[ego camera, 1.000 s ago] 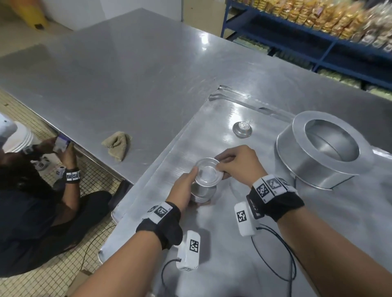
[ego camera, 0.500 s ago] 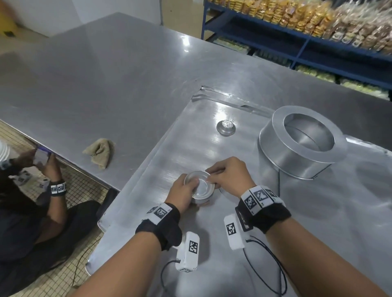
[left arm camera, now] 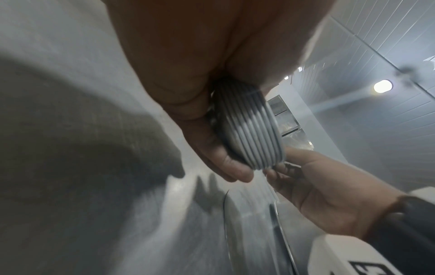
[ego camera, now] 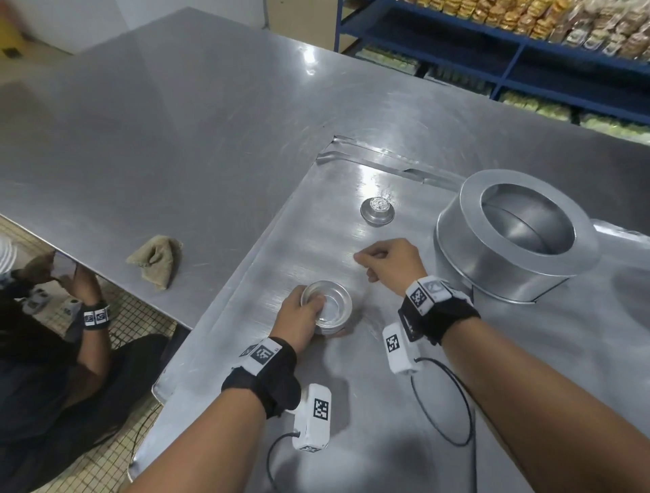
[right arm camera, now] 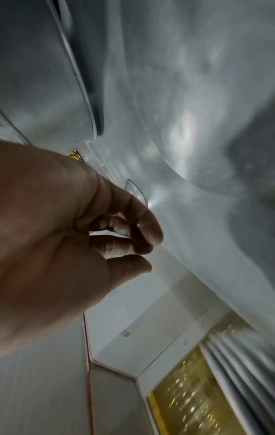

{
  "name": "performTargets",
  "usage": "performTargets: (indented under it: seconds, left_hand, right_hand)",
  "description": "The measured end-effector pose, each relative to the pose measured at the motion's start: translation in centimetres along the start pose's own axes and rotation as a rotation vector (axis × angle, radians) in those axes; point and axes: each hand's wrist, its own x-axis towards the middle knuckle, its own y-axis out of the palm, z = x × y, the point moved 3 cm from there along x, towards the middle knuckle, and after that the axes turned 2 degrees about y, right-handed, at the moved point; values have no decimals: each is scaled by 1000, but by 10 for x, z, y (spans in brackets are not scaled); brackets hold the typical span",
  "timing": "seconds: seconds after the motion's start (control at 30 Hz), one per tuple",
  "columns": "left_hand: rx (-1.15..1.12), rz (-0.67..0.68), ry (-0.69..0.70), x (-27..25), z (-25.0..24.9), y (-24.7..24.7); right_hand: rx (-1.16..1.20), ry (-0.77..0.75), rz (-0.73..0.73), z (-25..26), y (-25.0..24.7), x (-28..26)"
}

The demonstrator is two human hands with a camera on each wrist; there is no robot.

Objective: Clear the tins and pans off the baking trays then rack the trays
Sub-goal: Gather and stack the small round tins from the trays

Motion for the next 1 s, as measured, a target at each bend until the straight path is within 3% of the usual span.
performTargets:
  seconds: [0.27,0.47,0.67,0.8,1.0]
  left_hand:
    - [-50,-42,-35,18,-2,-1]
    - [-106,-48,-78,26,0,2]
    - [-279,-11,-136,21,-10,9]
    - [-283,-17,-161,16,-13,10]
    - [-251,-38,-133,10,-9,4]
  right_hand:
    - [-196,-2,-255,-8,-24,103]
    - [-596,107,-146,-15,-24,154]
    - [-618,94,-118,-20,-19,163]
    - [-488,31,-182,-19,-23,154]
    - [-459,-3,-126,-8,-11,146]
